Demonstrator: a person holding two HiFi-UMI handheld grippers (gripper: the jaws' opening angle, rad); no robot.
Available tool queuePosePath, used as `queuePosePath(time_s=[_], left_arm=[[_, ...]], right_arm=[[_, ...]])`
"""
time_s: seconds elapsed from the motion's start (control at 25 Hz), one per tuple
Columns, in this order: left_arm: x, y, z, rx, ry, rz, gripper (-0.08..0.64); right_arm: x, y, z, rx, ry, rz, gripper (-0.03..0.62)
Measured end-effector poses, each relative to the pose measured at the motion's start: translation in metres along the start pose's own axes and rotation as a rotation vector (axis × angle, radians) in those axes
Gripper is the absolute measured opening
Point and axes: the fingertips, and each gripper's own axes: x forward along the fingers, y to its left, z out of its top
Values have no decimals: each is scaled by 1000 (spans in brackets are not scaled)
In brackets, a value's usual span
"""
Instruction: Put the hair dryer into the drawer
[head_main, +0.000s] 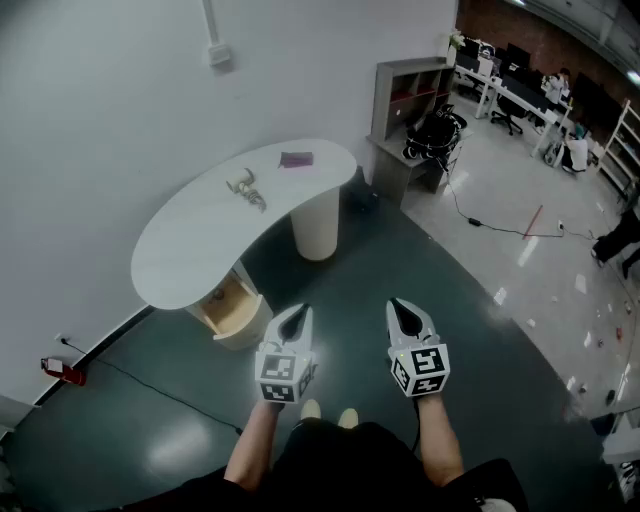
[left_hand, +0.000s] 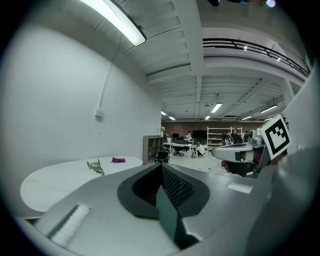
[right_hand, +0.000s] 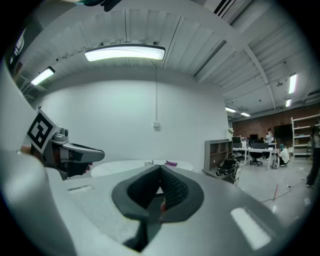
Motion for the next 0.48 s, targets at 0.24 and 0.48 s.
queuePosePath(time_s=[0.24,0.48], left_arm=[[2,1,-1,-2,0,-6,6],[1,-2,-2,-4,9,-6,6]], right_arm=[[3,4,-2,10,0,5,2],[1,2,-1,18,0,3,2]])
